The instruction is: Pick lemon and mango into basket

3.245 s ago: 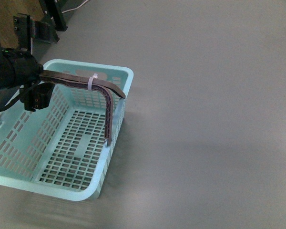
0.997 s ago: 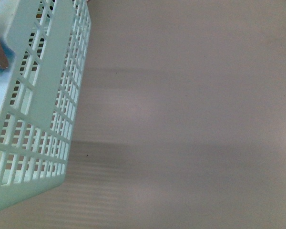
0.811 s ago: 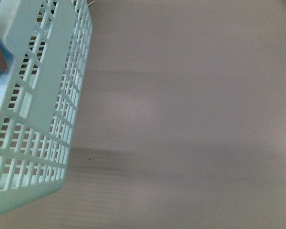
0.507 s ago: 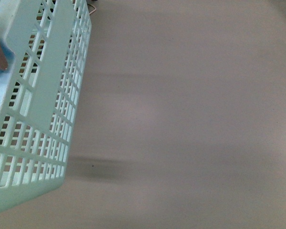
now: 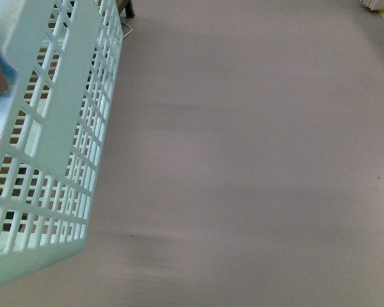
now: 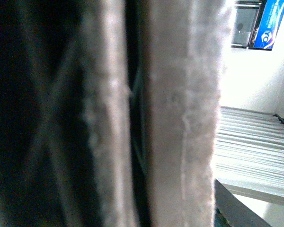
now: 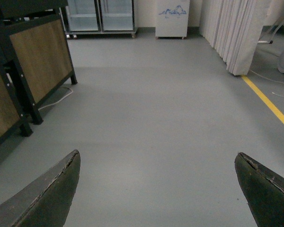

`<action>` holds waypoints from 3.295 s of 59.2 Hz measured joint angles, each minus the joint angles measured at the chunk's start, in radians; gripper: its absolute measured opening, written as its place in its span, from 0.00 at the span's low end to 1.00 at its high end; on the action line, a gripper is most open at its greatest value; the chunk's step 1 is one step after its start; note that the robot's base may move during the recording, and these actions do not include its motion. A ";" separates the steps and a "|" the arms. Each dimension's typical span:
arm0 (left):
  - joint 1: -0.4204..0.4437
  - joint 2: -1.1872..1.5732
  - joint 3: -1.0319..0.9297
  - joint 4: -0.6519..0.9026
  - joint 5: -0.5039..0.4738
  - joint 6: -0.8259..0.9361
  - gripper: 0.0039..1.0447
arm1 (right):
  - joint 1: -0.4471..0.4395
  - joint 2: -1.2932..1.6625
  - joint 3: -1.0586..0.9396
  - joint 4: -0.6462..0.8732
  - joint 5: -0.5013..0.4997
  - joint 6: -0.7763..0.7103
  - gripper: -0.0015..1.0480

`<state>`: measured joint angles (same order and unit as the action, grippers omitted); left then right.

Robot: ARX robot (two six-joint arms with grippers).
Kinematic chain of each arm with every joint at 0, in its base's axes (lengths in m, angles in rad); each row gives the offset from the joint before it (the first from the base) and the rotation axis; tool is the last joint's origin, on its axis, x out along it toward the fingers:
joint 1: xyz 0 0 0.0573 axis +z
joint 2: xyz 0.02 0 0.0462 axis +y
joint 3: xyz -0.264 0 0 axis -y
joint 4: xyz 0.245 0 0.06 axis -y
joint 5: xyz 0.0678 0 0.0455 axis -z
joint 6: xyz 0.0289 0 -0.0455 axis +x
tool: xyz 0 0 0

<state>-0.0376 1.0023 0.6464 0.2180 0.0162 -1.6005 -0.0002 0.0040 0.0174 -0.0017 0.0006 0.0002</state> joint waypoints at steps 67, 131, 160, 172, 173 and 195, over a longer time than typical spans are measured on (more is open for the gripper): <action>0.000 0.000 0.002 0.000 0.000 0.000 0.28 | 0.000 0.000 0.000 0.000 0.000 0.000 0.92; 0.000 -0.001 0.010 -0.002 0.003 -0.001 0.28 | 0.000 0.000 0.000 0.002 0.000 0.000 0.92; 0.000 -0.002 0.010 -0.002 0.005 0.000 0.28 | 0.000 -0.001 0.000 0.000 0.000 0.000 0.92; 0.000 -0.001 0.010 -0.002 0.003 0.001 0.28 | 0.000 -0.001 0.000 0.000 0.000 0.000 0.92; 0.000 -0.001 0.010 -0.002 0.003 0.002 0.28 | 0.000 -0.001 0.000 0.000 0.000 0.000 0.92; 0.000 -0.001 0.010 -0.002 0.003 0.002 0.28 | 0.000 0.000 0.000 0.000 0.000 0.000 0.92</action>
<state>-0.0372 1.0016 0.6567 0.2161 0.0193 -1.5982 -0.0002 0.0044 0.0174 -0.0013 0.0006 0.0006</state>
